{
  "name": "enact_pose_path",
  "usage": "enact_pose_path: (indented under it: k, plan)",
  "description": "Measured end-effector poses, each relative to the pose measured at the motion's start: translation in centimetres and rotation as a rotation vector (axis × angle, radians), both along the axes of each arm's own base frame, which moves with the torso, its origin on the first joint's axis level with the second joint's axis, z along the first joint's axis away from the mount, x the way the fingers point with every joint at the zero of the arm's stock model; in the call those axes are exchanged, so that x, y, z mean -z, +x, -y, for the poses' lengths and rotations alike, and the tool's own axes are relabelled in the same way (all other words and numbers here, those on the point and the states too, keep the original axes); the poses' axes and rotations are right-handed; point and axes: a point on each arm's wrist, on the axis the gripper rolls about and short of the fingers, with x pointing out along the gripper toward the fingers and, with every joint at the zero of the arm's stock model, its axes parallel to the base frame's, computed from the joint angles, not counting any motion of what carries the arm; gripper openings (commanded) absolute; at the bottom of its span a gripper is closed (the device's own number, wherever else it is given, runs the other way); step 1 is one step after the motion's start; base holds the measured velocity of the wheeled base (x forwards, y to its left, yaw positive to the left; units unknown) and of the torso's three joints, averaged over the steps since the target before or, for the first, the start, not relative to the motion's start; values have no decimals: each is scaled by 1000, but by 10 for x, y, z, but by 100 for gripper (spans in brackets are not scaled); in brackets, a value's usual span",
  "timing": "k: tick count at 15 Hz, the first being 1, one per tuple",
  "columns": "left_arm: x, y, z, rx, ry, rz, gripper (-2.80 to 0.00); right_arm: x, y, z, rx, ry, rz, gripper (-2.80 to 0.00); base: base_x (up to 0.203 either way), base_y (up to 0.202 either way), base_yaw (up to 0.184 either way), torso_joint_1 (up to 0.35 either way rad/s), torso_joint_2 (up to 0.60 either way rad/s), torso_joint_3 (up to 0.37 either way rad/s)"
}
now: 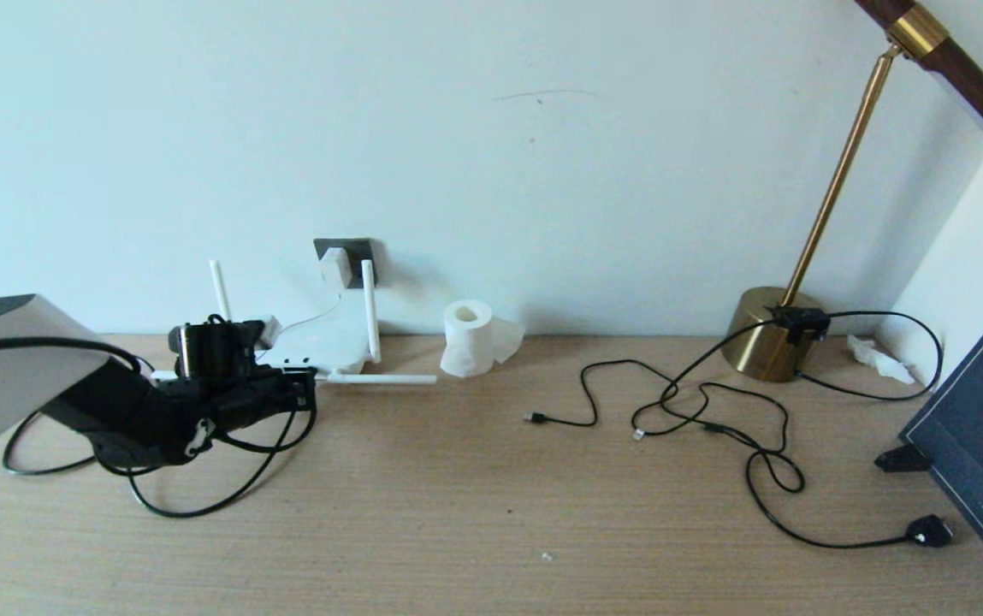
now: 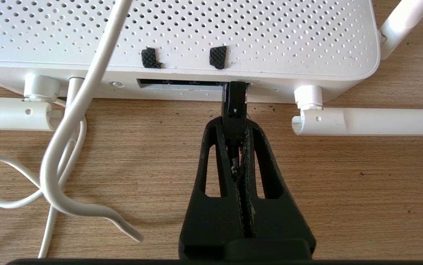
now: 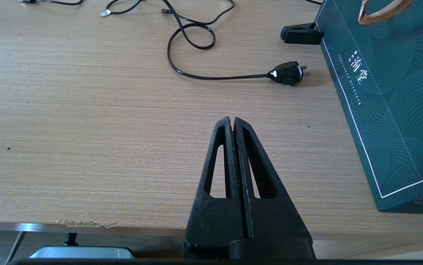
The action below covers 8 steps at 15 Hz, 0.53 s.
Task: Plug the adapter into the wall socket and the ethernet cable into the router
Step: Plug cable into router interface
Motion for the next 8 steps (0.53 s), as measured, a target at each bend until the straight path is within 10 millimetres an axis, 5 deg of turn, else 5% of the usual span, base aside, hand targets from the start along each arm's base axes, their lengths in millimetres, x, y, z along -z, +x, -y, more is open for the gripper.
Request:
enact_pose_path:
  k: [8]
  plan:
    - [-1, 0, 0, 0, 1, 0, -280, 0, 0, 0, 0, 0, 0, -280, 0, 0, 0, 0, 0, 0]
